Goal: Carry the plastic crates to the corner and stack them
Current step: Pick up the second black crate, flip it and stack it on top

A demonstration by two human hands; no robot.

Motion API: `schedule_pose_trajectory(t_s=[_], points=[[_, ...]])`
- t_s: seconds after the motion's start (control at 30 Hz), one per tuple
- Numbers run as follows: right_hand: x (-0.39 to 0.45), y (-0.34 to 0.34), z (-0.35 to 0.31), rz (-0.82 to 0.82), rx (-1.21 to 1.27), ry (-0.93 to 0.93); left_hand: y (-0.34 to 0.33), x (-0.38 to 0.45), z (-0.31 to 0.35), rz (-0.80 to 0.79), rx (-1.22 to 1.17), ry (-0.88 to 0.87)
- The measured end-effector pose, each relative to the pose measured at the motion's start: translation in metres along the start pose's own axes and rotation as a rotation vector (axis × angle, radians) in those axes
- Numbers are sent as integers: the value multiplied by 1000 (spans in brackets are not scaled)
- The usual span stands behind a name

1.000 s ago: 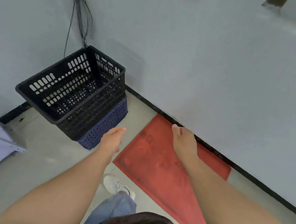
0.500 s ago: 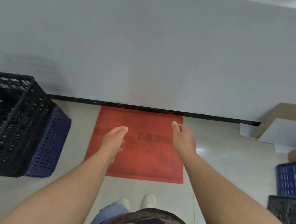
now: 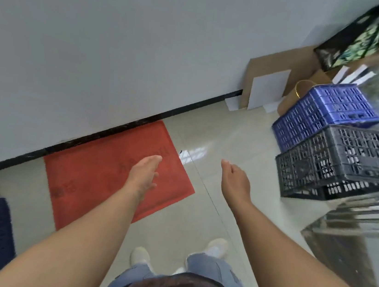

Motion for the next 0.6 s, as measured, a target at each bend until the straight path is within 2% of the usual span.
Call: schedule_pose_trajectory(t_s=[0.2, 0.47, 0.6], points=[[10, 85, 57, 108, 91, -46, -91, 17, 26, -95, 148, -39], [29, 236, 145, 270, 153, -84, -288, 32, 31, -285, 283, -19], [40, 290, 181, 310, 160, -123, -364, 40, 41, -342, 325, -37]])
Point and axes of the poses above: each hand's wrist, its own x-axis towards the middle knuckle, its own y-axis out of the back of the hand, z = x × y, the point moved 8 cm from there along x, towards the middle knuckle, and after that the axes turned 13 degrees about -z, right-handed, at the moved point
